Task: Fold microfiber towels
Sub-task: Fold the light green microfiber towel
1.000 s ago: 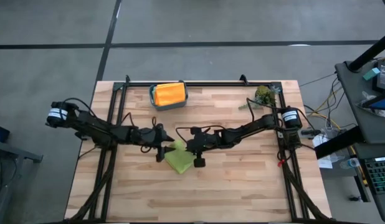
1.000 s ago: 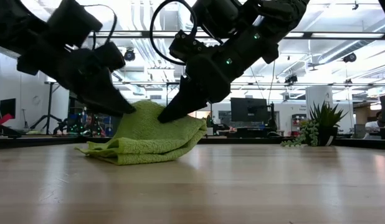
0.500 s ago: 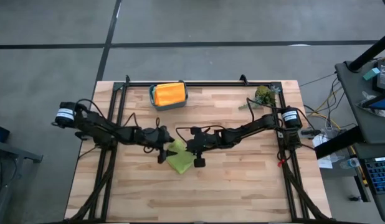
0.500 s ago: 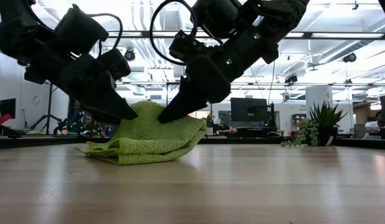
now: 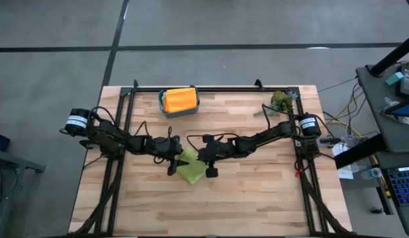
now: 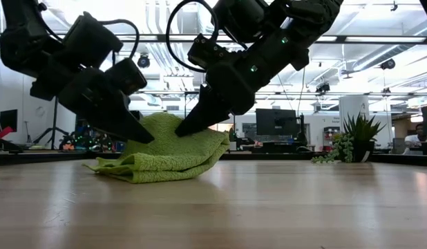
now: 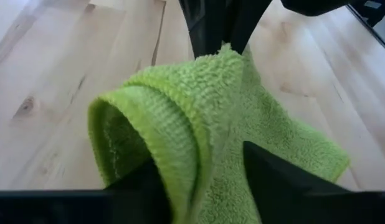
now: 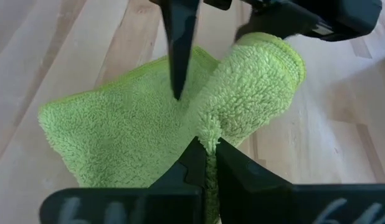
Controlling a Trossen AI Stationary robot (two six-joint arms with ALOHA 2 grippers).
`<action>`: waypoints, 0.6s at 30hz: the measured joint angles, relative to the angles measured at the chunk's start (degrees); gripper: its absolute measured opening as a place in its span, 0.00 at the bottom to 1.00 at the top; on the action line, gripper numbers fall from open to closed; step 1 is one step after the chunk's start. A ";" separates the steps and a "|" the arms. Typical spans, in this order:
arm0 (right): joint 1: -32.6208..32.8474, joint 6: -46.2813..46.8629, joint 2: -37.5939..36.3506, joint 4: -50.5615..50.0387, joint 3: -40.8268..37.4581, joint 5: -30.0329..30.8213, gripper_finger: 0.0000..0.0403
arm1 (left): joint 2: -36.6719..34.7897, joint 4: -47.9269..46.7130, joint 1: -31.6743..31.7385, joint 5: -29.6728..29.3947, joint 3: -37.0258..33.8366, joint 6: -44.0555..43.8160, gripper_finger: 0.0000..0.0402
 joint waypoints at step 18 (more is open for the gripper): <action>-0.50 3.59 -1.63 -5.25 3.19 0.02 0.41 | -0.72 0.64 -0.07 -0.90 0.02 2.02 0.00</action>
